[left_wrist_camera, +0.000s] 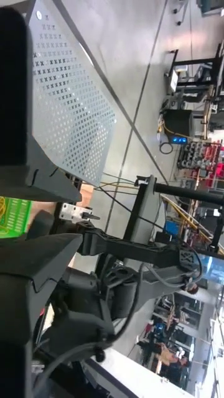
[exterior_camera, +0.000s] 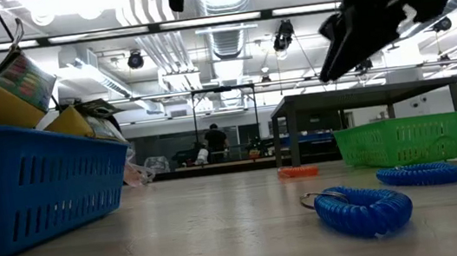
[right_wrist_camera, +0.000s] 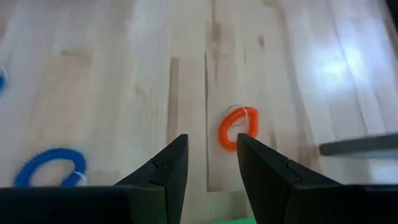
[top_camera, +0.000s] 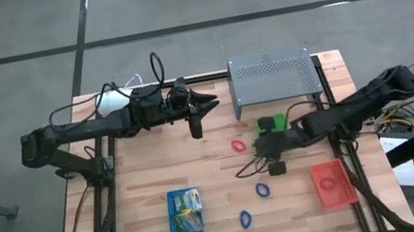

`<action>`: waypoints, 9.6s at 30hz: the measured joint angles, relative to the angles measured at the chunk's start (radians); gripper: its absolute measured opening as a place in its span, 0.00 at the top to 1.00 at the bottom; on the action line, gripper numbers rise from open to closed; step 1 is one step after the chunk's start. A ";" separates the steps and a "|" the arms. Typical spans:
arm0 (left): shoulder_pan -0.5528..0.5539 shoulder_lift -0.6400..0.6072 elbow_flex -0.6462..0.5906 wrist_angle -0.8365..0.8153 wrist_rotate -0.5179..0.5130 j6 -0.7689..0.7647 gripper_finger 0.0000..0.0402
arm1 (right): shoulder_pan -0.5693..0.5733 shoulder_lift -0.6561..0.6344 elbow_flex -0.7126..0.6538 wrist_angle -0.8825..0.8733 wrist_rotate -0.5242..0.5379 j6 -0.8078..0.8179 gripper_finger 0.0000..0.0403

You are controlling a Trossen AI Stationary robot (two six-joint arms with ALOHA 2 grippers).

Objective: Pick & Place Office Desk Supplies
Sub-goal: Put the orange spring keychain into the orange bin, then put the blue spring keychain into the orange bin

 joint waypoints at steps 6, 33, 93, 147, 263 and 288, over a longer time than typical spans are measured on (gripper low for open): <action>0.000 0.000 0.000 -0.023 0.000 0.000 0.75 | -0.062 0.088 0.021 0.046 -0.095 -0.080 0.68; 0.000 0.000 0.000 -0.109 0.001 0.056 0.75 | -0.197 0.361 0.028 0.156 -0.197 -0.264 0.77; 0.000 0.001 0.000 -0.134 0.001 0.070 0.75 | -0.250 0.373 0.245 0.004 -0.313 -0.232 0.97; 0.001 0.000 0.000 -0.138 0.001 0.071 0.75 | 0.294 -0.400 0.266 -1.112 -0.313 1.034 0.97; 0.001 0.001 0.000 -0.143 0.000 0.023 0.75 | 0.743 -0.275 0.042 -0.579 0.089 1.638 0.75; 0.000 -0.196 0.000 -0.466 0.015 0.265 0.75 | 0.354 -0.032 0.042 -0.222 0.060 1.576 0.82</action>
